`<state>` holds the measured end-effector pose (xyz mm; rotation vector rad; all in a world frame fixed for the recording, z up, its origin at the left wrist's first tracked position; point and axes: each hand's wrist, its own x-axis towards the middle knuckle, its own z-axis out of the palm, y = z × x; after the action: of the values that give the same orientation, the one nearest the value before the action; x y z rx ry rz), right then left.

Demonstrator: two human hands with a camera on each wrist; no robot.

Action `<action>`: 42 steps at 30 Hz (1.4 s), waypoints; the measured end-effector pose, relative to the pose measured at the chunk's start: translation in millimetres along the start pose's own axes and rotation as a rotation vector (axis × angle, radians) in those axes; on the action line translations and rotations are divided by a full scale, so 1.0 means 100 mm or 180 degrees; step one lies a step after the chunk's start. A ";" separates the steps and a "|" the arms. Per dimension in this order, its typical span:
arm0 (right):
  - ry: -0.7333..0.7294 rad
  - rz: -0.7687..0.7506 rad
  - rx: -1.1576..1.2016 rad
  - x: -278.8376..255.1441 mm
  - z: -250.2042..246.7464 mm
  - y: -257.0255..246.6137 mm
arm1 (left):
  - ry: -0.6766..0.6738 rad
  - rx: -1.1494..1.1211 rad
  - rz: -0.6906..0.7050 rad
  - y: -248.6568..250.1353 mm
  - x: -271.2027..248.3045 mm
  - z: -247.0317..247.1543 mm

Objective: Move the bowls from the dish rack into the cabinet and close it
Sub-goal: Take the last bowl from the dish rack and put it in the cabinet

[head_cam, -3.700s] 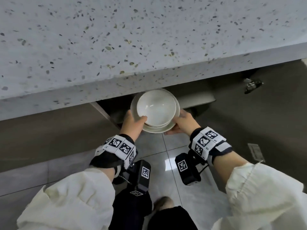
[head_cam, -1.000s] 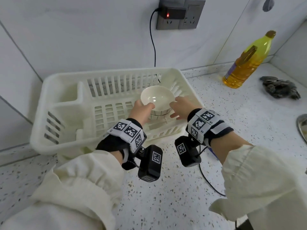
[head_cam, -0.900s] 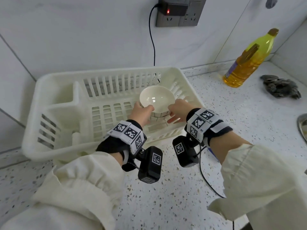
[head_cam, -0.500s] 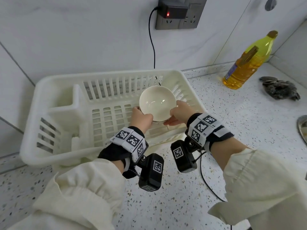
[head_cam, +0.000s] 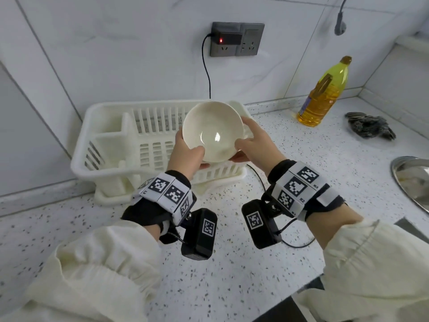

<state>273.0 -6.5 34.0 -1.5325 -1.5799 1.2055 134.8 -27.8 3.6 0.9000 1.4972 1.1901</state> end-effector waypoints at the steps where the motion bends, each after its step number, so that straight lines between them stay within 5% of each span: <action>1: -0.0065 -0.0010 0.0038 -0.11 -0.03 0.01 | -0.0043 -0.0023 -0.0026 0.00 -0.12 0.00; 11: -0.0386 0.0192 0.0469 -1.89 -0.34 0.67 | -0.0097 0.0492 0.0127 -0.49 -1.91 0.20; 22: -0.0532 0.1020 0.0638 -3.22 -0.39 1.96 | -0.0550 0.0976 -0.0561 -1.71 -3.03 0.63; 31: -0.0695 0.1843 0.0790 -3.27 0.19 3.03 | -0.0625 0.0833 -0.1279 -2.91 -3.01 0.58; 42: -0.0691 0.2169 0.0896 -2.27 1.15 3.99 | -0.0171 0.0116 -0.1571 -4.12 -2.16 0.34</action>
<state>363.6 -286.6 -337.0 -1.8530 -0.9525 1.9224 230.4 -322.8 -344.3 0.5332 1.5824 0.7727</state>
